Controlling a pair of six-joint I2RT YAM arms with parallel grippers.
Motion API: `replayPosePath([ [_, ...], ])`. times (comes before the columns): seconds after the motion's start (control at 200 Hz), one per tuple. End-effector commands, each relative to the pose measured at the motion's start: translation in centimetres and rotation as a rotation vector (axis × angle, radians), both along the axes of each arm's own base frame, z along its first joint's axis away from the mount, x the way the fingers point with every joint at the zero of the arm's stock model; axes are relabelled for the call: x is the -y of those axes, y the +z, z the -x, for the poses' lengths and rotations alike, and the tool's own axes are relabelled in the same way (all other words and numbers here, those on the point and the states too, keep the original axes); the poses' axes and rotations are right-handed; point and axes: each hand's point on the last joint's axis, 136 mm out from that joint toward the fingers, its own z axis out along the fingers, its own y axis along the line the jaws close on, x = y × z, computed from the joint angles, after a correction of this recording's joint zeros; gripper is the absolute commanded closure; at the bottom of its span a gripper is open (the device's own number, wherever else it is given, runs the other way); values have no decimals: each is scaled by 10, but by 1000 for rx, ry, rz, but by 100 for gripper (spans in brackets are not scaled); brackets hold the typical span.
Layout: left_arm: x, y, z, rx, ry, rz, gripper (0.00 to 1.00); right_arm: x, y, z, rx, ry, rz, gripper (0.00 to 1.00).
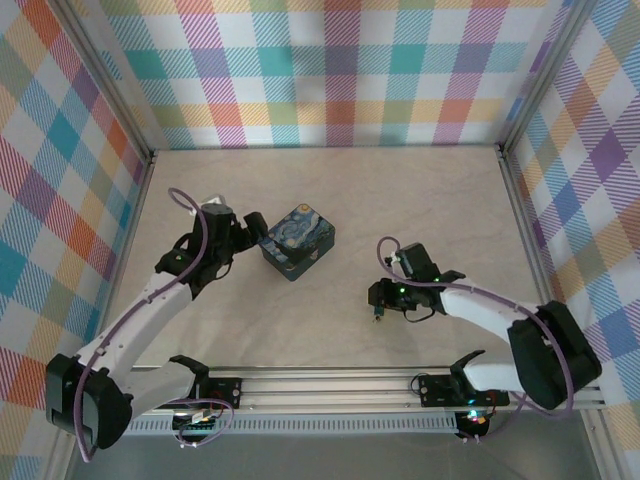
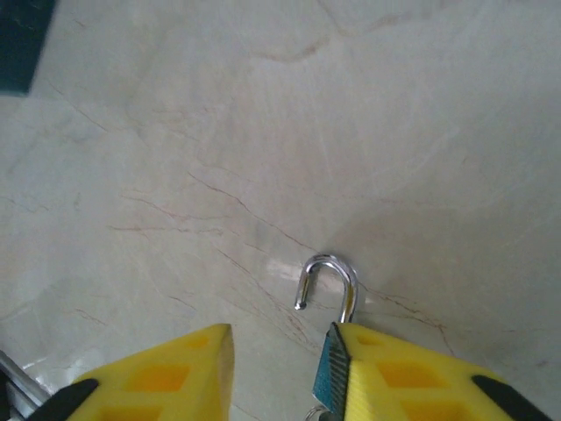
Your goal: Unlock the padlock with the key
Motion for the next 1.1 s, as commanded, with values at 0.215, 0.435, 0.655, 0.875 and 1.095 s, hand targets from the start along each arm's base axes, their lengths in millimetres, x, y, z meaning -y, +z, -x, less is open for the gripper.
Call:
replayPosePath([
  [0.215,-59,39,11,171,218,-164,0,35,85,-53,402,-58,70,39],
  [0.435,-97,47,16,433,356,-320,0,90,118,-87,658,-190,198,4],
  [0.655,-106,7,10,336,293,-451,0,152,112,-111,827,-346,307,0],
  [0.875,-111,-36,-8,260,236,-520,0,174,92,-135,945,-398,295,0],
  [1.095,-98,-58,-28,270,138,-497,0,178,80,-153,980,-358,298,0],
])
